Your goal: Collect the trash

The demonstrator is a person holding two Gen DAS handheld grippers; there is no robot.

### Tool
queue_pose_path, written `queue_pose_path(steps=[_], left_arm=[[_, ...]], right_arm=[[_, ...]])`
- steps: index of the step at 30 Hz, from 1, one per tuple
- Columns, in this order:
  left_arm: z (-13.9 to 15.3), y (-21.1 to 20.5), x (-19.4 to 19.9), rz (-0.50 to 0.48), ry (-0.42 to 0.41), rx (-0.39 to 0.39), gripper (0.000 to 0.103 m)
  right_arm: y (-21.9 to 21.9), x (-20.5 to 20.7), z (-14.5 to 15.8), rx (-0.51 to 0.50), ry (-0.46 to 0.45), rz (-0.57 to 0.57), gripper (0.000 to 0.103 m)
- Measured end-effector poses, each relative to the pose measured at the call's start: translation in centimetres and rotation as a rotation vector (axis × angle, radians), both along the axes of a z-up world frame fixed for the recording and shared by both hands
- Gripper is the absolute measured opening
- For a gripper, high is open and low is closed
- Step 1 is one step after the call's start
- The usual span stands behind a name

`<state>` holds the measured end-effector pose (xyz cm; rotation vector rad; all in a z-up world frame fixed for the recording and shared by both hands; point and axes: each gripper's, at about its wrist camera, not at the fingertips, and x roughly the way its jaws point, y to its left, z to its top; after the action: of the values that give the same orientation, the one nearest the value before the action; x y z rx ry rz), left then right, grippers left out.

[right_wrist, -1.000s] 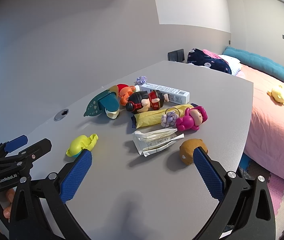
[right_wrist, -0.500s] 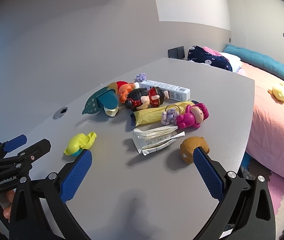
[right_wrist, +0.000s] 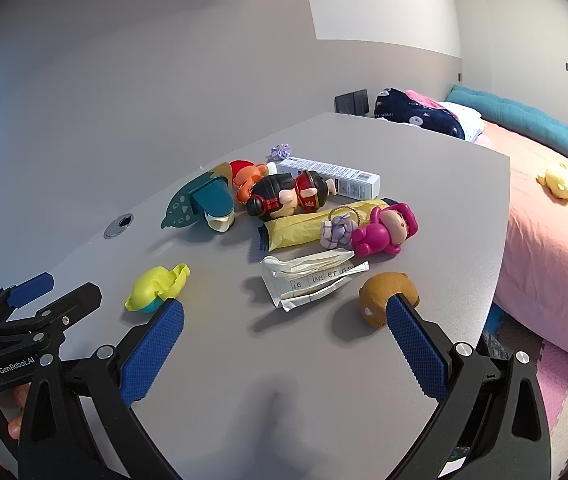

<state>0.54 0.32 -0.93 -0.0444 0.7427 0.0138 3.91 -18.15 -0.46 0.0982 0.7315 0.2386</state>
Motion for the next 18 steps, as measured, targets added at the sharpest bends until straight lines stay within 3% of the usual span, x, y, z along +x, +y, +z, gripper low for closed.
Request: queue_pose_path(steps=[13, 18], left_arm=[[-0.7, -0.3, 1.2, 0.001, 0.038, 0.011, 0.097], [-1.1, -1.0, 2.7, -0.048, 0.054, 0.022, 0.097]], right_arm=[[-1.0, 1.1, 0.2, -0.018, 0.026, 0.026, 0.101], [-2.1, 2.7, -0.6, -0.01, 0.067, 0.037, 0.101]])
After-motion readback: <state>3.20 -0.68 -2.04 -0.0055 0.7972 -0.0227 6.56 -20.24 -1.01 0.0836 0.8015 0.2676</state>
